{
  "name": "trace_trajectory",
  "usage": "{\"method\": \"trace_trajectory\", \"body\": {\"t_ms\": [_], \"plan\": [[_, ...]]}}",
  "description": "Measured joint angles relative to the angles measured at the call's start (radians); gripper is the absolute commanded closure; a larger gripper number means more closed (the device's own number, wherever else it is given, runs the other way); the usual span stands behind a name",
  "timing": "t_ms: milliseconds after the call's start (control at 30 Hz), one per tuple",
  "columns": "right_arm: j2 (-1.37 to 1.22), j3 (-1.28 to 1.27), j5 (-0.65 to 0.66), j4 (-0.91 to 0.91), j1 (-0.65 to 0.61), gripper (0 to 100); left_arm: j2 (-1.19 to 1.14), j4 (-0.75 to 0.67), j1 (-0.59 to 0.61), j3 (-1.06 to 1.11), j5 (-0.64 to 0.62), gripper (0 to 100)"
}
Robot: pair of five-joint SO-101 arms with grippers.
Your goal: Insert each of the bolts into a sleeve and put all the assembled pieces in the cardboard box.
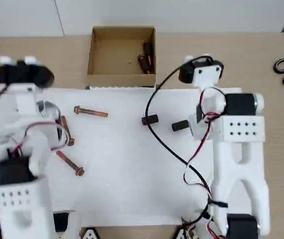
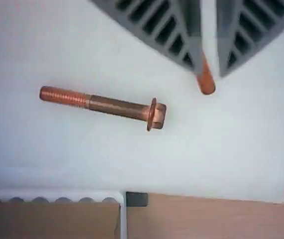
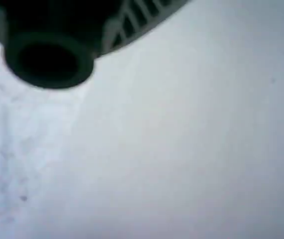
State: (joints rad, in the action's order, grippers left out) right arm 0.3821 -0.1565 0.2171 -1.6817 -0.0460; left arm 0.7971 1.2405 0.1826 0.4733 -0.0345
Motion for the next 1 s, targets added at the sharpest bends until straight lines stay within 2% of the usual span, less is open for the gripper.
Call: {"method": "trace_trajectory", "body": {"t_ms": [167,267,400,533,733,800,933,1000], "plan": [[0.147,-0.141,0.0,0.0,0.057,99.5,-0.224,0.101,0.0,-0.232,-0.123,98],[0.23,-0.227,0.0,0.0,0.092,99.5,-0.295,0.163,0.0,-0.293,-0.135,98],[0.344,-0.333,0.0,0.0,0.138,99.5,-0.345,0.204,0.0,-0.311,-0.175,98],[0.431,-0.361,0.025,0.0,0.184,99.5,-0.4,0.218,-0.017,-0.311,-0.311,100],[0.465,-0.371,0.038,0.0,0.213,99.5,-0.531,0.221,-0.106,-0.311,-0.482,99],[0.473,-0.377,0.038,0.003,0.213,99.5,-0.586,0.221,-0.132,-0.311,-0.603,99],[0.473,-0.377,0.038,0.003,0.242,99.5,-0.692,0.19,-0.143,-0.311,-0.971,99],[0.473,-0.377,0.038,0.003,0.27,99.5,-0.73,0.161,-0.143,-0.311,-1.111,99]]}}
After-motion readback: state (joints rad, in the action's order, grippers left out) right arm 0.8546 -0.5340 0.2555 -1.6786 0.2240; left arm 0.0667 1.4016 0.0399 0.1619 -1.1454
